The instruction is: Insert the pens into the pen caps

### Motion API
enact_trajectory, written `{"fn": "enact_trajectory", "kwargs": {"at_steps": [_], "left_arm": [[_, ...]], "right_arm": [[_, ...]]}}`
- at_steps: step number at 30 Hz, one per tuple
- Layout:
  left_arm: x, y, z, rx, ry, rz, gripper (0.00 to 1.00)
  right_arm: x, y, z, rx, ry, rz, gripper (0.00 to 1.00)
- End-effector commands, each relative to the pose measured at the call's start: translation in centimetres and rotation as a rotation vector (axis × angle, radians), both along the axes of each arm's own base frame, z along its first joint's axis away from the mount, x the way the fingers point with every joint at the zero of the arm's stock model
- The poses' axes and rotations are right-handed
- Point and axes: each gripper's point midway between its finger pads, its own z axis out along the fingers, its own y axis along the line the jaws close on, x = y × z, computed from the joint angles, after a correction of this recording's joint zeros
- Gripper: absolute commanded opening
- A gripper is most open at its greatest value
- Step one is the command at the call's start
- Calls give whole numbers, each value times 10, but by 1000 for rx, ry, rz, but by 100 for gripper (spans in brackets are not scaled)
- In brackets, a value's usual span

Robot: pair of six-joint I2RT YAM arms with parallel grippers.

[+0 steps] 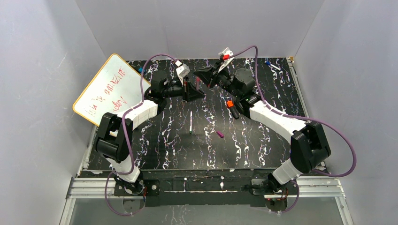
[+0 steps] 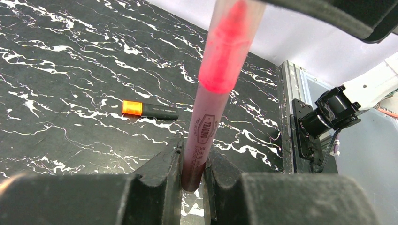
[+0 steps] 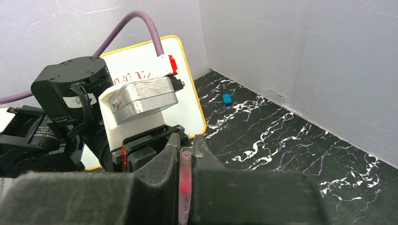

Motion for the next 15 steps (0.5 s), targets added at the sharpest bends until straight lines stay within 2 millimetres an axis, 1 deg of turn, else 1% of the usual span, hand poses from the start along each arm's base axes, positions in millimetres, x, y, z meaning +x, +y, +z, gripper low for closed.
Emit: {"fn": "enact_trajectory", "kwargs": {"at_steps": [1, 5, 15], "left_arm": [[19, 34, 190, -251, -472, 209, 0], [20, 35, 190, -251, -469, 211, 0], [25, 38, 199, -261, -481, 215, 0]], "right_arm": [[-111, 11, -194, -396, 578, 326, 1], [-114, 11, -198, -396, 593, 332, 1], [-119, 8, -209, -396, 619, 336, 1]]}}
